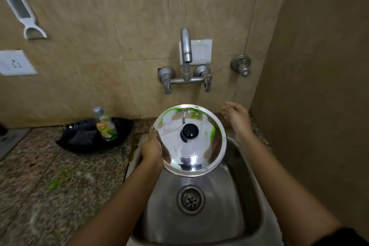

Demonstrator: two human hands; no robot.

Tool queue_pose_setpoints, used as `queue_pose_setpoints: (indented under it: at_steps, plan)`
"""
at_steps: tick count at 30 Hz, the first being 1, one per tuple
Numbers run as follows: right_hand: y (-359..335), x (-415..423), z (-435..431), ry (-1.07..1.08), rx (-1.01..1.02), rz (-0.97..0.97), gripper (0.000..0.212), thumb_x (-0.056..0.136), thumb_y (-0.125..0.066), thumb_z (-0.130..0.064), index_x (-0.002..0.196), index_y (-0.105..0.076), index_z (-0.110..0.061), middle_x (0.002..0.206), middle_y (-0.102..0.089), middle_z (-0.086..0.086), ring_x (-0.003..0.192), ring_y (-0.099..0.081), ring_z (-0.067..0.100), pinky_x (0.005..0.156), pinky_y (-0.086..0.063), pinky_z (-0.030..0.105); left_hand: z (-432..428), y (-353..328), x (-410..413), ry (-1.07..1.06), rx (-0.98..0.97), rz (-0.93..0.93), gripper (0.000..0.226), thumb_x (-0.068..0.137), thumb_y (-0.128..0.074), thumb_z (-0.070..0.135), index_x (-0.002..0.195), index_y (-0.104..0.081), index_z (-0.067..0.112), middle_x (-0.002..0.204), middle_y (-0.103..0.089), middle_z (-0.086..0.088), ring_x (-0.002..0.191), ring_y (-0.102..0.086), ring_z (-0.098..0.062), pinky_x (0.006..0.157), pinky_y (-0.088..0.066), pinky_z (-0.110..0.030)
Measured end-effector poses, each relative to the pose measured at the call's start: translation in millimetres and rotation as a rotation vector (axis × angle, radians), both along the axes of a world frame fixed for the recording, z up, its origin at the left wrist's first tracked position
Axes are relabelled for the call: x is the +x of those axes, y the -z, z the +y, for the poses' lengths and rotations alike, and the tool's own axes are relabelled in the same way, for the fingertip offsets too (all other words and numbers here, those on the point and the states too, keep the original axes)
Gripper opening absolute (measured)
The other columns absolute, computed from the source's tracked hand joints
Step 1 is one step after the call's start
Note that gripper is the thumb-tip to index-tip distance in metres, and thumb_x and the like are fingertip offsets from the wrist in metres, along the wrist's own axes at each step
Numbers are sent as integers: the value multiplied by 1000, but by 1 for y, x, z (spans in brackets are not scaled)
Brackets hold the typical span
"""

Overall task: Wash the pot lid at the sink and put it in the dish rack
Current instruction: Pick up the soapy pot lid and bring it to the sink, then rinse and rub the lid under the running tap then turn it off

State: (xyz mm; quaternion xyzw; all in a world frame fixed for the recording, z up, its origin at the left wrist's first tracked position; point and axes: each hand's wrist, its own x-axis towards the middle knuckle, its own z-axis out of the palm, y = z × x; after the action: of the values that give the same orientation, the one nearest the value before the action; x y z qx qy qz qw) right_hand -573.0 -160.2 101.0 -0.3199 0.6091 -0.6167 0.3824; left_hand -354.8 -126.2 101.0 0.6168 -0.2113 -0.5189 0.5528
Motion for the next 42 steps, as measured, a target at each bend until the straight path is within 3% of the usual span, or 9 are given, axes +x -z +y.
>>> queue_pose_setpoints:
  at_steps: [3,7,12,17,29,33,35,38,42]
  plan:
    - [-21,2,-27,12,-43,100,37,96,-53,-17,132,-52,-10,124,-59,8,112,-58,21,100,-46,35,-13,-9,-2,23,-6,-39,39,97,-47,34,105,-63,-1,99,-62,-13,88,-56,-24,79,-41,-29]
    - [-38,15,-51,-28,-74,203,48,95,-56,-21,139,-45,-6,129,-58,10,119,-54,22,97,-40,29,-28,-16,-5,47,-32,-61,33,97,-49,34,89,-62,5,95,-65,-14,83,-59,-25,82,-48,-32]
    - [-43,31,-76,15,-55,437,33,90,-61,-36,88,-69,-5,83,-72,14,81,-67,30,69,-49,36,-38,-18,1,59,-64,-80,35,97,-49,30,71,-57,8,70,-57,-2,62,-52,-12,57,-39,-26]
    - [-45,37,-83,109,37,554,45,90,-57,-47,75,-66,-6,70,-65,9,67,-59,25,52,-35,29,-43,-16,10,80,-45,-72,35,96,-49,35,71,-58,12,72,-60,-4,68,-56,-18,55,-40,-26]
    - [-48,44,-81,113,28,399,50,96,-48,-43,83,-68,1,75,-64,13,70,-57,22,55,-36,29,-40,-5,5,107,1,21,30,97,-50,32,95,-64,5,73,-60,-1,65,-55,-12,56,-40,-22]
    - [-41,39,-67,-40,21,304,40,95,-52,-40,104,-66,-3,99,-68,16,92,-61,22,75,-41,31,-42,1,10,93,40,39,34,95,-52,35,85,-65,5,78,-65,-6,69,-59,-18,68,-49,-29]
    - [-27,39,-43,-135,7,413,40,96,-51,-33,130,-55,-13,124,-62,8,117,-56,23,92,-42,34,-45,3,15,59,35,64,34,95,-53,35,76,-63,9,78,-65,-6,69,-60,-19,67,-49,-29]
    - [-5,40,0,-148,20,742,49,99,-46,-31,145,-38,-17,141,-52,8,130,-46,23,105,-35,35,-50,2,22,11,19,36,35,96,-50,35,70,-58,13,73,-61,-4,67,-57,-17,61,-44,-27]
    - [16,60,26,-363,22,1222,65,98,-30,-49,153,-15,-16,161,-12,3,149,-7,17,119,-6,34,-54,0,23,-52,-9,40,36,98,-48,32,68,-56,13,71,-58,-3,65,-55,-16,62,-45,-27]
